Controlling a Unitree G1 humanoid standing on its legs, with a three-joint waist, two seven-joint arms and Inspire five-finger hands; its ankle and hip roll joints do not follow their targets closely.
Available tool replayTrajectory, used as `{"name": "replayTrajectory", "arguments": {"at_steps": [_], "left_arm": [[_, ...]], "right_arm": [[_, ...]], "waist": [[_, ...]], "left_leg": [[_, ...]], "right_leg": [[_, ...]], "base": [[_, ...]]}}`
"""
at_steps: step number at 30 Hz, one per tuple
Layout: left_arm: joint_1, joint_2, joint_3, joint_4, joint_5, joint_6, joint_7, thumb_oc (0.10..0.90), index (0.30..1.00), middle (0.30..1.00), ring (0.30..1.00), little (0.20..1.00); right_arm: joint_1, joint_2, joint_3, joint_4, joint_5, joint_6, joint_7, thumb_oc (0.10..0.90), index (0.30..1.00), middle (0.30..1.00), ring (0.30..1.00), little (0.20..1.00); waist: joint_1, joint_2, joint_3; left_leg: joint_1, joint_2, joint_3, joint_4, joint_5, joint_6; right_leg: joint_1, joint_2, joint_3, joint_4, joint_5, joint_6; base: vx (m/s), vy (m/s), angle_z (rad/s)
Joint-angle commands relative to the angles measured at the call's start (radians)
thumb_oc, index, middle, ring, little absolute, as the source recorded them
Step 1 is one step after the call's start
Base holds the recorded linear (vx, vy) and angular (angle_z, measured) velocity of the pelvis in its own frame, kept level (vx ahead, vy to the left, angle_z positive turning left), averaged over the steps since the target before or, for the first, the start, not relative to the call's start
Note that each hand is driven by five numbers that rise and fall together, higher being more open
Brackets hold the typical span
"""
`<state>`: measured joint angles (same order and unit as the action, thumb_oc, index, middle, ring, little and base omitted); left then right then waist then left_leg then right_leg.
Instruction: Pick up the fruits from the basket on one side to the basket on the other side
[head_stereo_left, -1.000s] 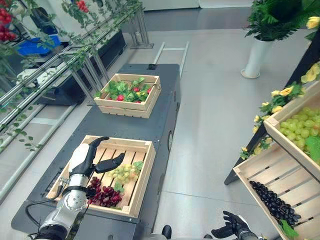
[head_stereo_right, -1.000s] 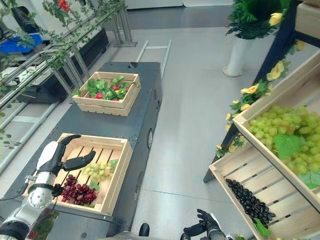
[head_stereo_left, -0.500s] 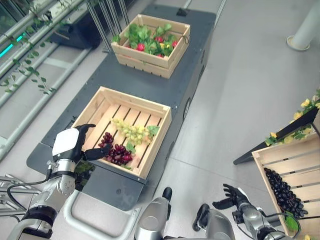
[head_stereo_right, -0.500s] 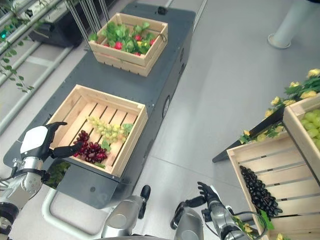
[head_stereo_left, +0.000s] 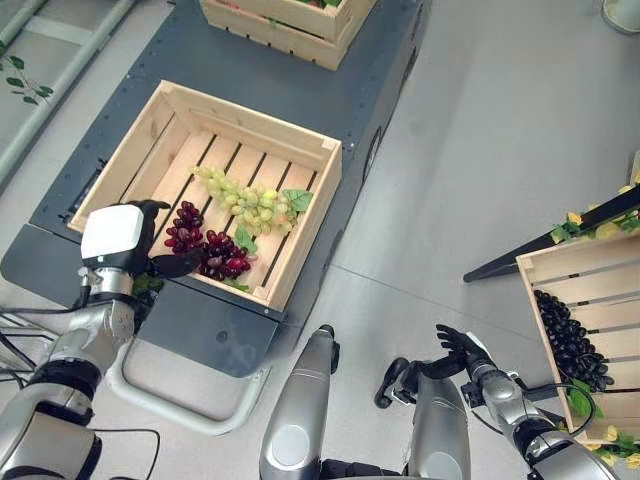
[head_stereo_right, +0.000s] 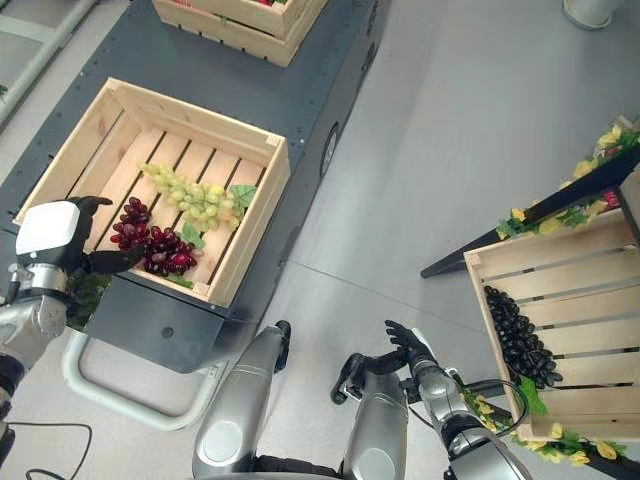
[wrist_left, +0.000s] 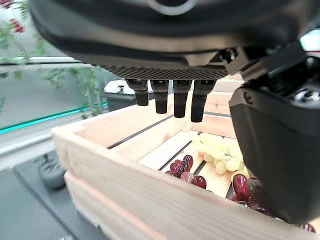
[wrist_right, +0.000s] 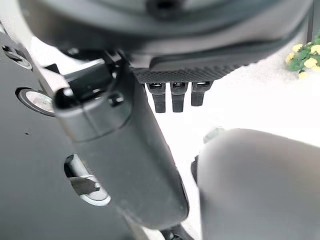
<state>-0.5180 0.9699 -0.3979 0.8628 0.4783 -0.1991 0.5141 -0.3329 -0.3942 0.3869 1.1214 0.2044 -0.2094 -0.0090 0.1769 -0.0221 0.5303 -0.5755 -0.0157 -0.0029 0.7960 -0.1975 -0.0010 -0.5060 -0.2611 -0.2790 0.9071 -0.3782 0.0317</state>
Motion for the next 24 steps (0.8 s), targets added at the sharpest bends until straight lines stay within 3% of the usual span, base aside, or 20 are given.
{"name": "replayTrajectory", "arguments": {"at_steps": [1,6,12,18,24], "left_arm": [[-0.077,0.145,0.066,-0.027,0.03,0.025,0.038,0.8,0.9,0.9,0.9,0.9],[-0.155,0.209,-0.022,-0.059,0.078,0.019,-0.064,0.8,0.9,0.9,0.9,0.9],[-0.26,0.296,-0.135,-0.145,0.072,-0.037,-0.314,0.8,0.9,0.9,0.9,0.9],[-0.334,0.377,-0.215,-0.264,-0.006,-0.042,-0.565,0.8,0.9,0.9,0.9,0.9],[-0.418,0.405,-0.293,-0.308,-0.051,-0.023,-0.747,0.8,0.9,0.9,0.9,0.9]], "right_arm": [[0.025,-0.058,0.001,-0.043,0.03,-0.078,0.034,0.8,0.9,0.9,0.9,0.9],[0.004,-0.074,0.012,-0.063,0.048,-0.084,0.048,0.8,0.9,0.9,0.9,0.9],[-0.005,-0.093,0.005,-0.061,0.046,-0.073,0.041,0.8,0.9,0.9,0.9,0.9],[0.002,-0.115,-0.014,-0.057,0.045,-0.077,0.047,0.8,0.9,0.9,0.9,0.9],[0.002,-0.115,-0.017,-0.056,0.058,-0.095,0.056,0.8,0.9,0.9,0.9,0.9]], "waist": [[-0.013,0.011,-0.01],[-0.016,0.004,-0.01],[-0.015,-0.001,-0.01],[-0.013,0.004,-0.01],[-0.011,-0.001,-0.01]], "left_leg": [[0.068,-0.037,0.087,-0.035,-0.072,0.057],[0.022,-0.031,0.084,-0.029,-0.069,0.054],[-0.017,-0.023,0.075,-0.042,-0.059,0.056],[-0.033,-0.023,0.07,-0.072,-0.044,0.053],[-0.042,-0.019,0.063,-0.098,-0.032,0.051]], "right_leg": [[0.099,0.062,-0.034,-0.027,0.01,-0.066],[0.049,0.07,-0.03,-0.027,0.024,-0.058],[0.004,0.076,-0.03,-0.041,0.048,-0.042],[-0.02,0.078,-0.03,-0.064,0.07,-0.028],[-0.031,0.08,-0.037,-0.089,0.088,-0.018]], "base": [[0.01,0.03,0.02],[0.0,0.025,0.04],[0.0,0.01,0.03],[0.0,0.004,0.01],[0.0,-0.002,0.01]]}}
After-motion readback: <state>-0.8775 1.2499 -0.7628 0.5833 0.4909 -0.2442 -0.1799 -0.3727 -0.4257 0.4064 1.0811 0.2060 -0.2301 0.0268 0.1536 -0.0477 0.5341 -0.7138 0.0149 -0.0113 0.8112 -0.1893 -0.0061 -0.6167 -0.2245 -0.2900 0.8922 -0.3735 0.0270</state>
